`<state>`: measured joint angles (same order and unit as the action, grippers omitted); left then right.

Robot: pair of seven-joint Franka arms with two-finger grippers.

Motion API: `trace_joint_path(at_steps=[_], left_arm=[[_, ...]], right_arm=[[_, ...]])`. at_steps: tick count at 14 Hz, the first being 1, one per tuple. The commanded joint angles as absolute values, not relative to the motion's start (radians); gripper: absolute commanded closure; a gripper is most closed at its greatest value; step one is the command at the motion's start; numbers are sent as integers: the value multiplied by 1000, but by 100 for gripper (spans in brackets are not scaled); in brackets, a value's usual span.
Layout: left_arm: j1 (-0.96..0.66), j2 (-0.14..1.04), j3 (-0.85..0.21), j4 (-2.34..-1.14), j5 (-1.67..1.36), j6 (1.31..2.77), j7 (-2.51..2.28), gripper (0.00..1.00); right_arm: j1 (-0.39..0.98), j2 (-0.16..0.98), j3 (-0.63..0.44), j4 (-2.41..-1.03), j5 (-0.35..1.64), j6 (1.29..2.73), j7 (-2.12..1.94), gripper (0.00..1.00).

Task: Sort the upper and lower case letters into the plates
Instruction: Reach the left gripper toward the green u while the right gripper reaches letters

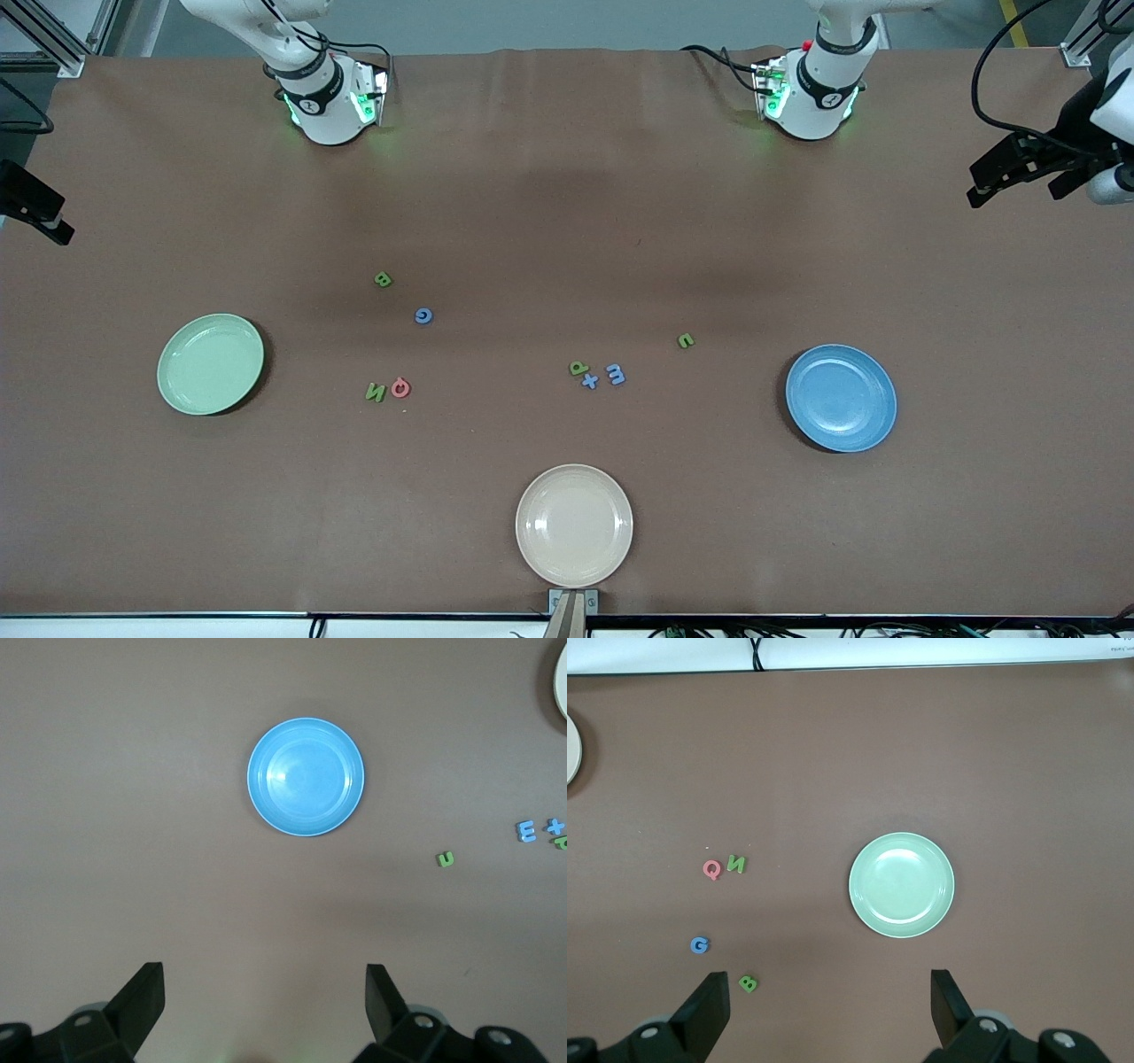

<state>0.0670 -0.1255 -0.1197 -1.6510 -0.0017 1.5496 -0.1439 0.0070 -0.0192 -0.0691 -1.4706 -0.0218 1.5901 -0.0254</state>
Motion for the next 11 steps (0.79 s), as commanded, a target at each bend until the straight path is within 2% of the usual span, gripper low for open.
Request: trace_joint_path(at_steps=[1,4,7,11], left_arm=[[58,-57,-133,-1594,-5,1528,-140,0],[46,9,-193,-1606,-8,1529,-167,0],[40,89,-279,-1626,-6,1583,-387,0],[12,198,-353,-1771,-6,1869,-637,0]], right_arm=[[8,-17,-72,-1462,-18,1578,-32,0],[14,3,-72,-1463,-18,1578,-32,0],[18,29,-71,-1463,-18,1577,-32,0],[78,113,-71,-1471,-29,1520,-26,0]])
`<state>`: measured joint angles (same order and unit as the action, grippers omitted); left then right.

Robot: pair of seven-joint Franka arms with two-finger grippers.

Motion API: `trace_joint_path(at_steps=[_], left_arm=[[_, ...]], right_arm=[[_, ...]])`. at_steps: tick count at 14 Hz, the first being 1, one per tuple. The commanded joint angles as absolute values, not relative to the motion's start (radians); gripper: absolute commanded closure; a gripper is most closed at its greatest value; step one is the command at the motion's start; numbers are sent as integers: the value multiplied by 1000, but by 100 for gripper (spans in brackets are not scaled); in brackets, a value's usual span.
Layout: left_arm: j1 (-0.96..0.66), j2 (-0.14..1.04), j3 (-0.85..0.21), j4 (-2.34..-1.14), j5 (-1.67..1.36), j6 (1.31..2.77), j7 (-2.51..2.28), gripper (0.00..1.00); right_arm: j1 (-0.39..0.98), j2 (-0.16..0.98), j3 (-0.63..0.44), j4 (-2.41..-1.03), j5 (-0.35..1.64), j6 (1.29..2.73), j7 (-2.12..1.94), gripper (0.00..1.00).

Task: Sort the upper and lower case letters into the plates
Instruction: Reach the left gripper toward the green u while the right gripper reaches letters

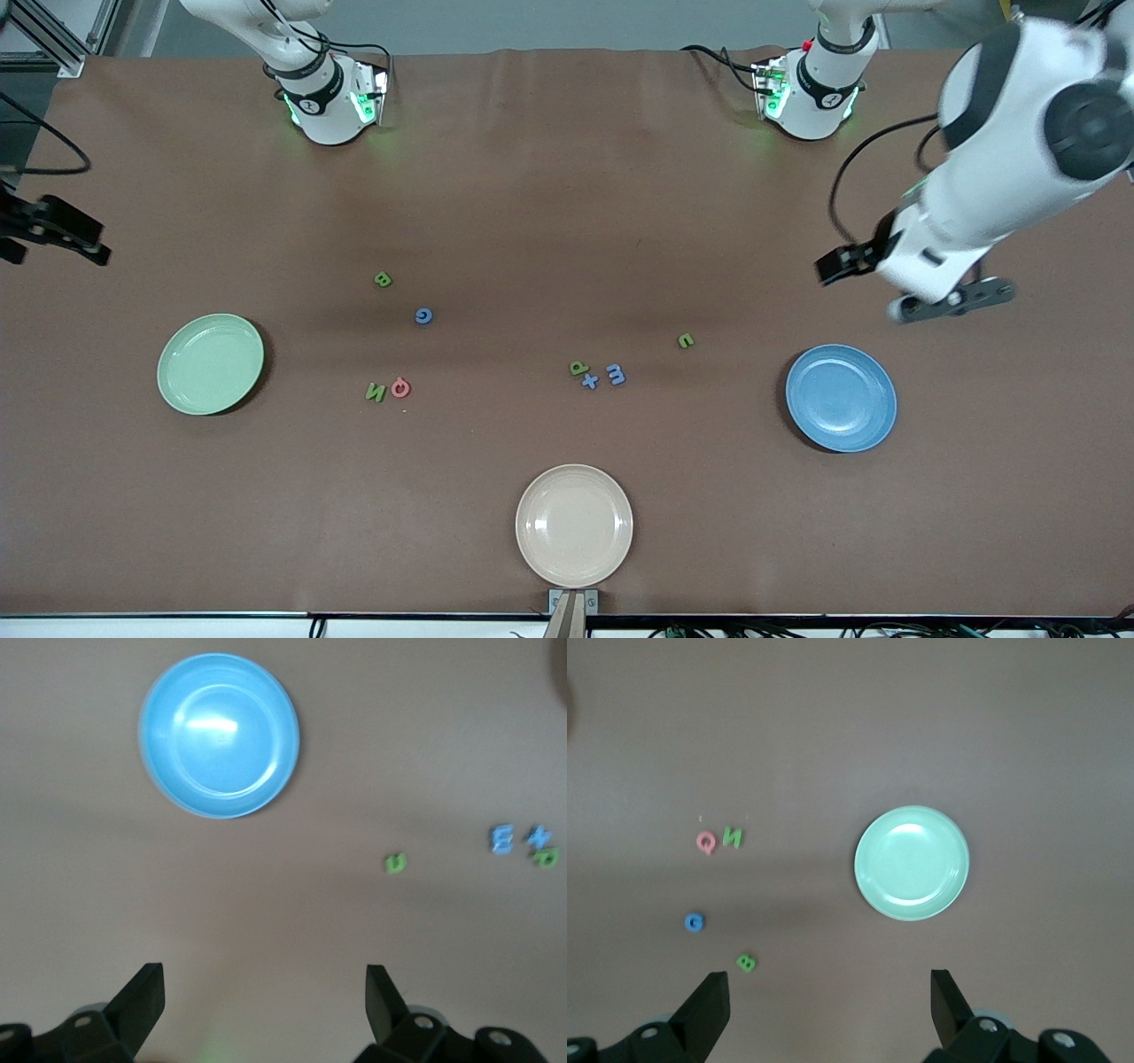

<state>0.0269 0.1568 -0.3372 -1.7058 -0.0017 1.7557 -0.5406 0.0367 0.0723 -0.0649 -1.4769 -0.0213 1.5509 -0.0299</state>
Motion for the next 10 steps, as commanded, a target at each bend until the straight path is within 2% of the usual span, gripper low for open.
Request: trace_joint_path(at_steps=[1,4,7,10], left_arm=[[-17,222,-353,-1796,1,1926,-706,0],[-87,334,-353,-1805,96,2015,-849,0],[-141,435,-351,-1809,107,2140,-984,0],[-167,520,-351,-1822,200,2233,-1112,6]], right_arm=[[84,126,-71,-1483,-26,1520,-25,0],[103,161,-71,-1558,8,1575,-3,0],[155,178,-71,-1696,26,1748,125,0],[205,254,-71,-1741,54,1885,231,0]])
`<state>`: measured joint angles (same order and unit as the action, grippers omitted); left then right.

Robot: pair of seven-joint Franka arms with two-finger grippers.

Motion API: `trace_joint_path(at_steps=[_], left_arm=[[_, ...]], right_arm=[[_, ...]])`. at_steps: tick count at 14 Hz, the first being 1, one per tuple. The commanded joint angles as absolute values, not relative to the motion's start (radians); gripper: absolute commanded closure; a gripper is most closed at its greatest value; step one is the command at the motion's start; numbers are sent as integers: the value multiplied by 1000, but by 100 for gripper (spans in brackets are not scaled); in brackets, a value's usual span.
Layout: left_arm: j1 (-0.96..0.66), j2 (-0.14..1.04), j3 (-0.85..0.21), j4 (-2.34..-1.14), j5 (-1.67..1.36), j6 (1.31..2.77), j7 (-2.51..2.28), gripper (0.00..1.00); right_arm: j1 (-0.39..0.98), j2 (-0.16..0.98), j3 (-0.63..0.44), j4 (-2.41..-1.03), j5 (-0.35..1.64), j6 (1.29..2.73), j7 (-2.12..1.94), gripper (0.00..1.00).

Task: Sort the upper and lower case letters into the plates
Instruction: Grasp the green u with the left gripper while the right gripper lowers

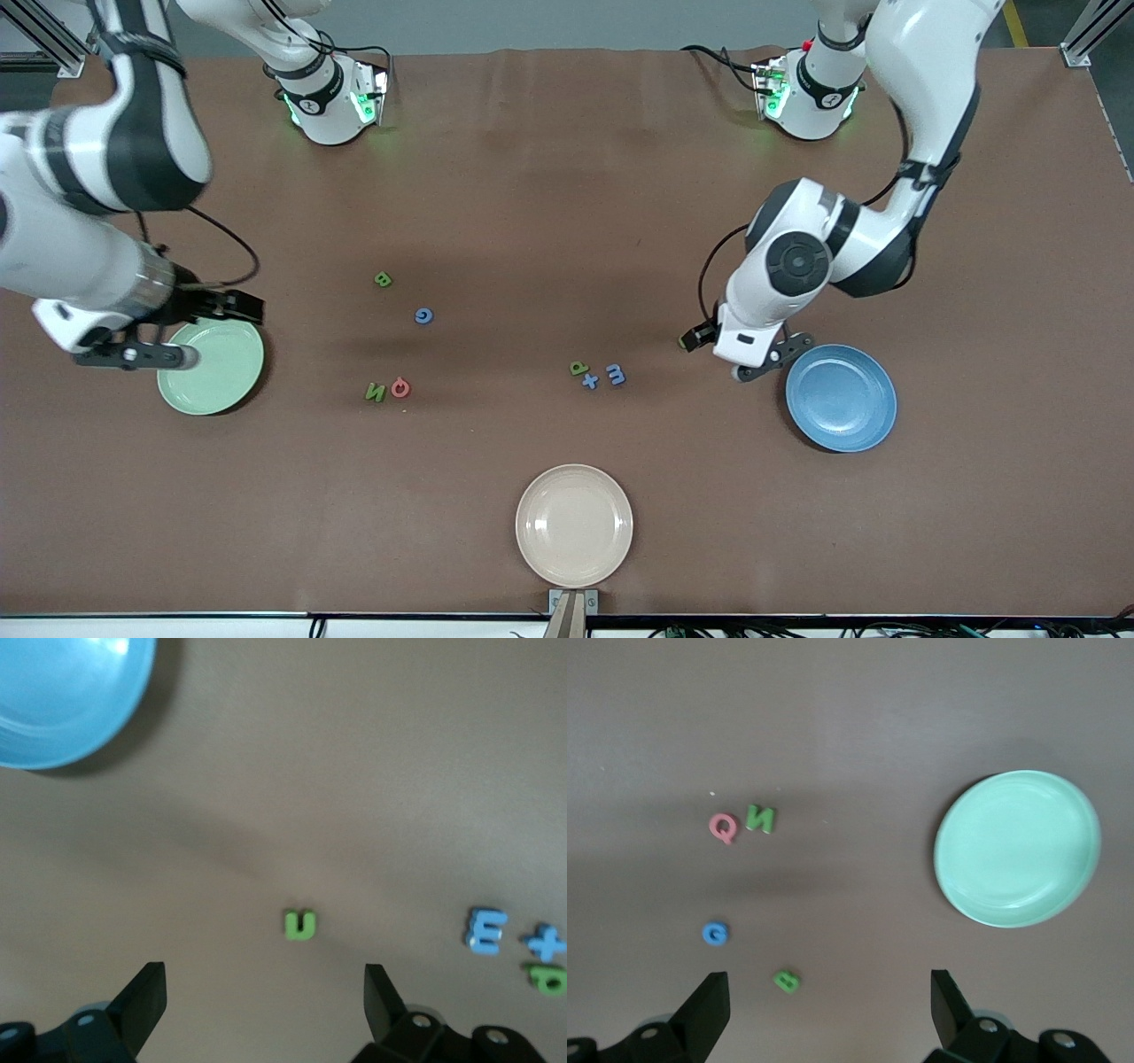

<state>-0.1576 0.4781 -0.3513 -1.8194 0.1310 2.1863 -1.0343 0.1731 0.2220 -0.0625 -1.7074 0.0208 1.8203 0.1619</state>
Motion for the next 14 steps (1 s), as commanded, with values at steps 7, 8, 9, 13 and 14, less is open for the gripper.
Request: trace_joint_path(at_steps=[7,8,9,13,14], left_arm=[[-173,620,-354,-1844,281,2307,-1181,25],[-175,621,-354,-1847,281,2322,-1195,26],[-178,630,-354,-1847,281,2330,-1209,26],[-178,655,-354,-1848,281,2355,-1215,32],[-178,658,-354,-1847,281,2355,-1218,34]], right_arm=[[242,480,-69,-1740,136,2164,274,6],[244,506,-69,-1740,141,2202,296,8],[250,526,-69,-1740,141,2226,301,9],[244,589,-69,-1736,158,2278,302,25],[245,603,-69,-1733,184,2289,302,27]])
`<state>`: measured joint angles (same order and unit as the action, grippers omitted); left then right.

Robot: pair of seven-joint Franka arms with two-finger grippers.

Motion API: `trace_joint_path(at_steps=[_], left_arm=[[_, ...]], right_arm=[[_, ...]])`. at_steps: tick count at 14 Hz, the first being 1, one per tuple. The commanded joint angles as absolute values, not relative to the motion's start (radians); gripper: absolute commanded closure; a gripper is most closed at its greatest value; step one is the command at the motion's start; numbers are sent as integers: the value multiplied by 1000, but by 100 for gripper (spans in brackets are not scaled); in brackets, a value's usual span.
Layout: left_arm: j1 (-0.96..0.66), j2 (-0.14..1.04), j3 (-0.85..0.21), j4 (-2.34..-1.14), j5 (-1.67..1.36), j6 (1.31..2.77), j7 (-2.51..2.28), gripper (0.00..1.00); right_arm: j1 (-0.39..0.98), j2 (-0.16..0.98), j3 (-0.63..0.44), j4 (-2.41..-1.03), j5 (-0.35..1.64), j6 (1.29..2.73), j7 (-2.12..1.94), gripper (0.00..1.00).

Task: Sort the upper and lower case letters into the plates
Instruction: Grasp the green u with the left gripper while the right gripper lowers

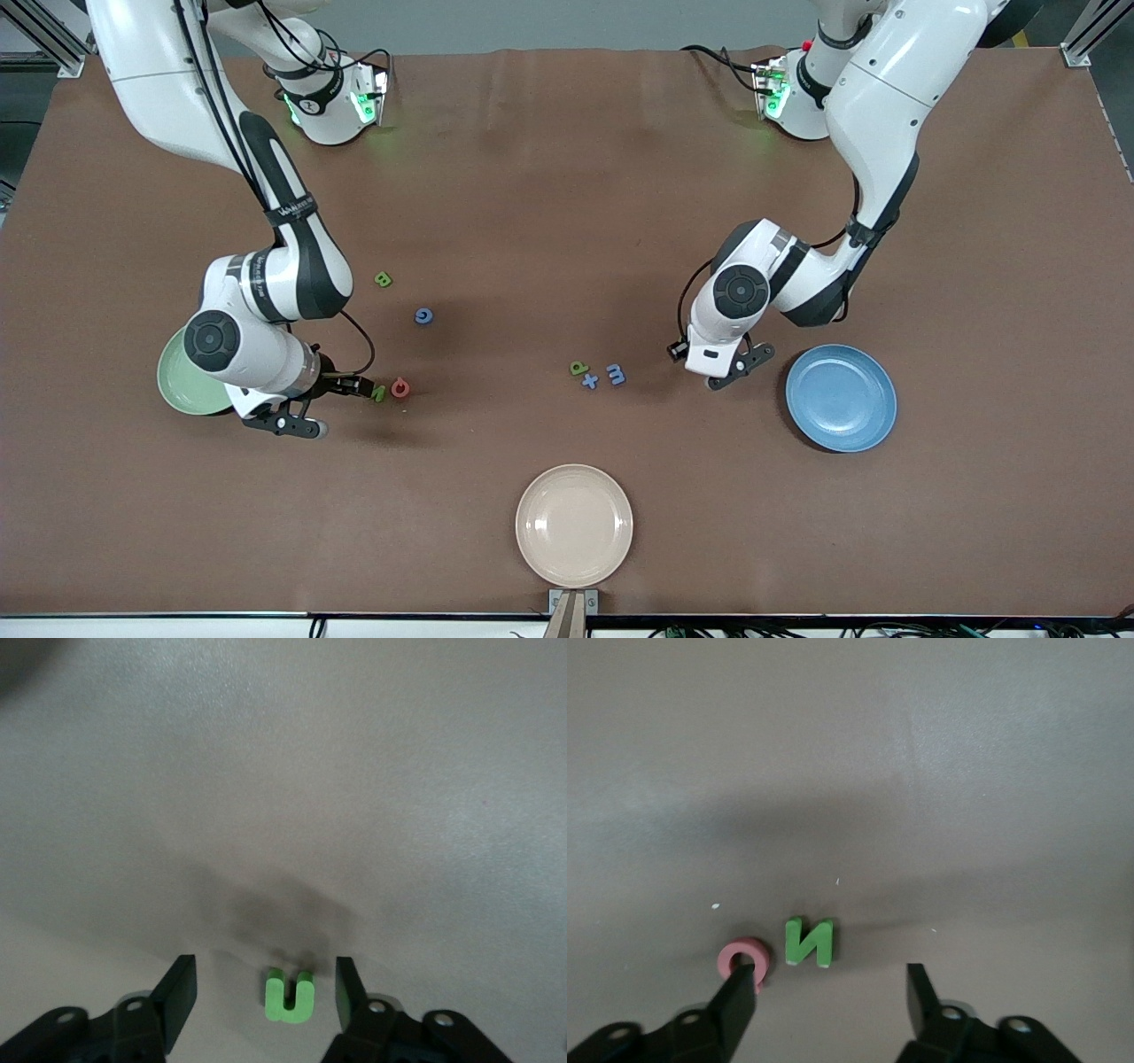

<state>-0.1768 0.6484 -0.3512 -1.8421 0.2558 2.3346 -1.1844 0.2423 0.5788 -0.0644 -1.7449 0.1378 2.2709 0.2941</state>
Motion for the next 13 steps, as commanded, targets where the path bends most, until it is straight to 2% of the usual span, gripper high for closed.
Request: trace_joint_path(at_steps=[1,3,5,8,9,11,13], left_arm=[[-179,663,-354,-1847,281,2356,-1224,36],[-179,663,-356,-1845,276,2358,-1227,39],[-186,661,-359,-1848,273,2358,-1227,46],[-187,661,-359,-1848,272,2358,-1227,68],[-187,663,-359,-1848,272,2358,-1227,80],[-186,661,-359,-1847,273,2356,-1218,98],[-173,641,-359,-1839,279,2344,-1200,100]], right_arm=[[244,620,-69,-1730,211,2301,302,28],[247,643,-69,-1732,221,2342,302,30],[245,658,-69,-1732,221,2356,302,30],[245,673,-67,-1732,232,2362,304,31],[248,679,-67,-1730,259,2362,304,31],[256,684,-67,-1730,272,2364,302,31],[261,692,-69,-1730,270,2367,299,31]])
